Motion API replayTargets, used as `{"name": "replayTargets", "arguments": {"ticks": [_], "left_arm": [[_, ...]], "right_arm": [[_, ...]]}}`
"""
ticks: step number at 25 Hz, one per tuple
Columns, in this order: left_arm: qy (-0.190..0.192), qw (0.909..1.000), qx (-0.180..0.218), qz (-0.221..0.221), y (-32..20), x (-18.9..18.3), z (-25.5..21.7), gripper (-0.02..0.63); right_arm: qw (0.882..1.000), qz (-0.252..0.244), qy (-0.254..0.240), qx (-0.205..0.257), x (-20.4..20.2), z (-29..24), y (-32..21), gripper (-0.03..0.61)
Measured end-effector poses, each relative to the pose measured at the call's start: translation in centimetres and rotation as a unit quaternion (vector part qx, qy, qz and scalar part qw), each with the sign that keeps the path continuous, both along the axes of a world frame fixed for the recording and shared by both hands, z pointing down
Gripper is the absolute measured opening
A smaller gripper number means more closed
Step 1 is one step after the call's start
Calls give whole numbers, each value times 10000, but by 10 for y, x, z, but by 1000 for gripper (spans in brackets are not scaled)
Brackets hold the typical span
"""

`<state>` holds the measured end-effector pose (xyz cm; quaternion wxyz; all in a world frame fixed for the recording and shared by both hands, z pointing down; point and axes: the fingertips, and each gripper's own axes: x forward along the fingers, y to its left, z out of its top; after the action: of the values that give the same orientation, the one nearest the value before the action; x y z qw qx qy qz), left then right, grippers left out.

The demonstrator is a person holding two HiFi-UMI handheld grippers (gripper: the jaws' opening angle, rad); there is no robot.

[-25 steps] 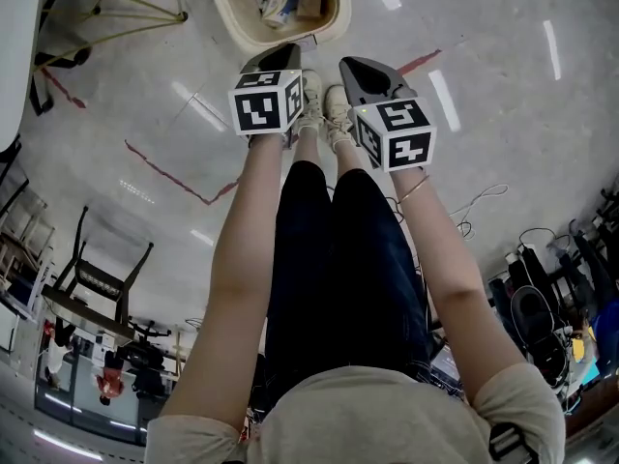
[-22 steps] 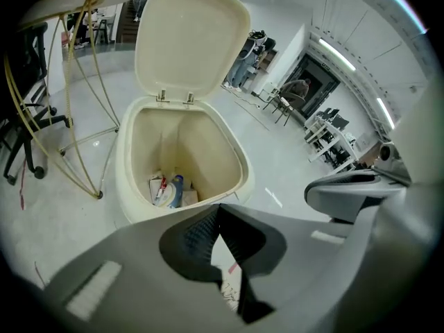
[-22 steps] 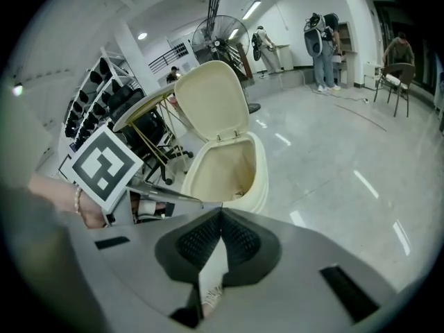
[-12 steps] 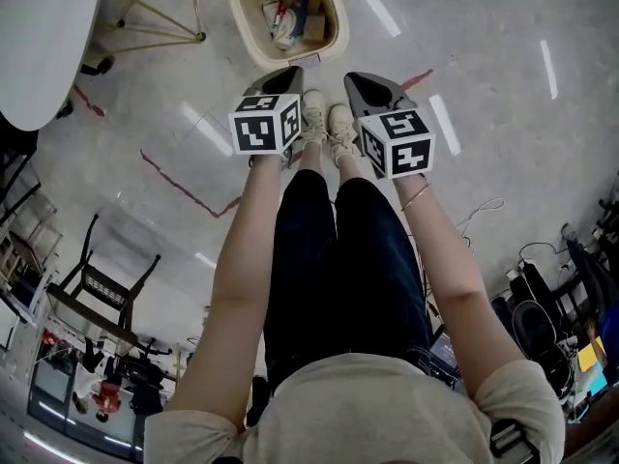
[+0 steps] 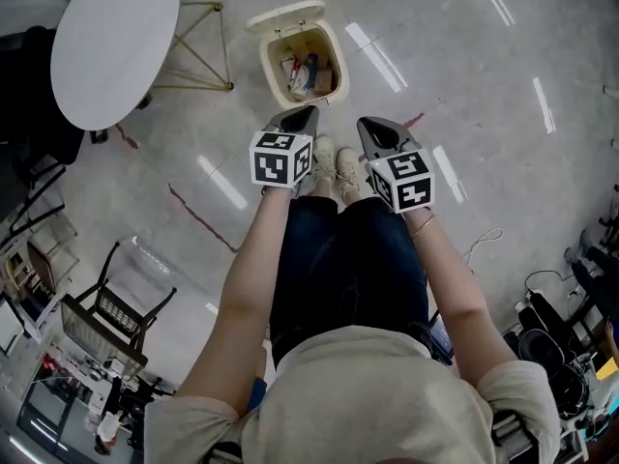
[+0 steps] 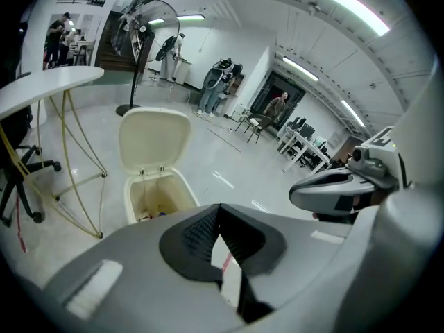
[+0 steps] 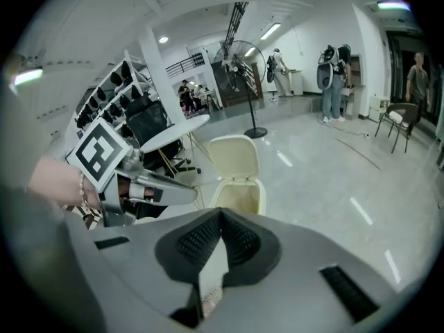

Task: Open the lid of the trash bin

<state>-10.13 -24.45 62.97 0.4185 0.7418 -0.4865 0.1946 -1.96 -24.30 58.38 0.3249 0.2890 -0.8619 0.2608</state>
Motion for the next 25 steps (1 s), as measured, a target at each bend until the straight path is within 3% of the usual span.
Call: {"name": "replayTargets", "arguments": {"ticks": [14, 21, 25], "left_arm": [[347, 9953, 907, -26, 16, -6, -161, 9], [-28, 9905, 1371, 50, 27, -16, -224, 9], [139, 9858, 1670, -105, 29, -18, -254, 9]], "right_arm": [[9954, -159, -704, 623, -25, -146, 5, 8], [9858, -256, -1212, 1136, -40, -211, 4, 8], [9789, -394, -1393, 1445, -49, -244, 6, 8]]}}
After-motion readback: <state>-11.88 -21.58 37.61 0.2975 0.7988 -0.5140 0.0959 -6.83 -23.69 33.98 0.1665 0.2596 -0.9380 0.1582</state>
